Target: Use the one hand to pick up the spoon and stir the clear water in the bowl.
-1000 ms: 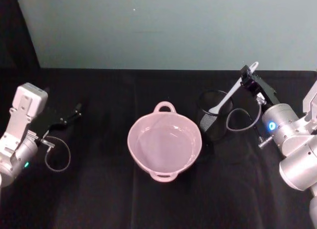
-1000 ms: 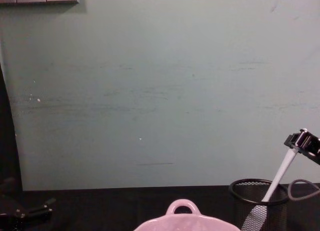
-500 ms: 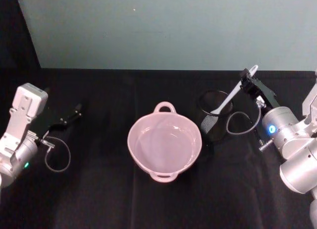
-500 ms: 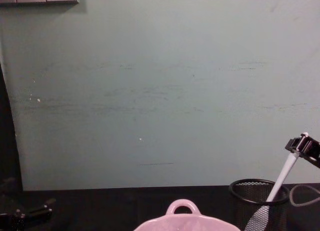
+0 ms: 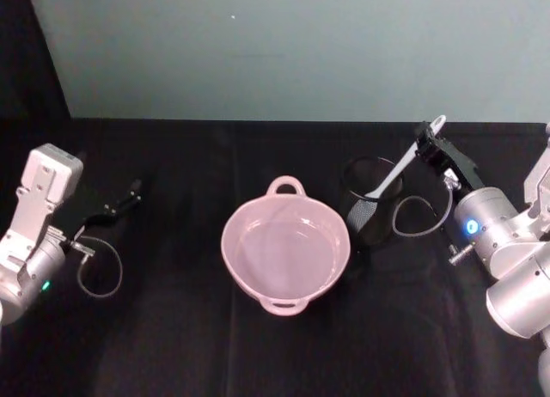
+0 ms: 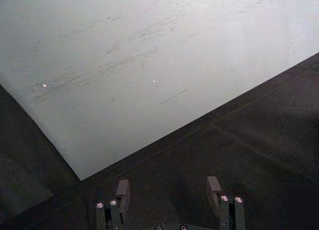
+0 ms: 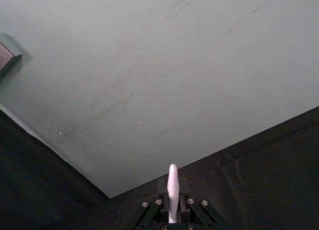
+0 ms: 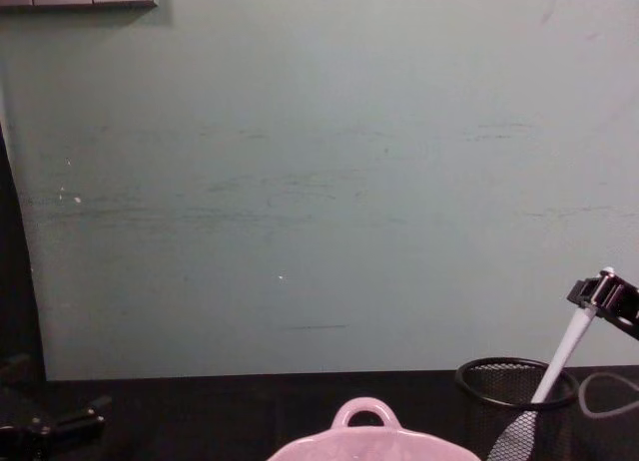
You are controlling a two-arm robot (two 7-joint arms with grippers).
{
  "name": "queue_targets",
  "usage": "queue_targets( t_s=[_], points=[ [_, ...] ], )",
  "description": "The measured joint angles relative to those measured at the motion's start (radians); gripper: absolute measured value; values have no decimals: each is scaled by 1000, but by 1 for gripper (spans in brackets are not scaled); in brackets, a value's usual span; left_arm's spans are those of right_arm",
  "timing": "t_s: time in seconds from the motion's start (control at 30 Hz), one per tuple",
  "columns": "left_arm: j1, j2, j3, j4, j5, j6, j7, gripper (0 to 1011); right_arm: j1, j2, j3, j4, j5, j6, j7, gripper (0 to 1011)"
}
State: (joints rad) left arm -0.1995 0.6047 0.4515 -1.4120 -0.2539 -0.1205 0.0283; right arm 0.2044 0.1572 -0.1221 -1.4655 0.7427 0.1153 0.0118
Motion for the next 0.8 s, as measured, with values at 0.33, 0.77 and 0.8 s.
queue_targets(
  t_s=[0.33,0.77,0.8],
  points=[
    [0,0,0,0,0,0,0,1011,1,0,-1,-1,0,0,-4,282],
    [0,0,0,0,0,0,0,1011,2,0,-1,-1,0,0,-8,705],
    [0,0,0,0,0,0,0,1011,2,0,-1,-1,-1,0,-9,738]
  ],
)
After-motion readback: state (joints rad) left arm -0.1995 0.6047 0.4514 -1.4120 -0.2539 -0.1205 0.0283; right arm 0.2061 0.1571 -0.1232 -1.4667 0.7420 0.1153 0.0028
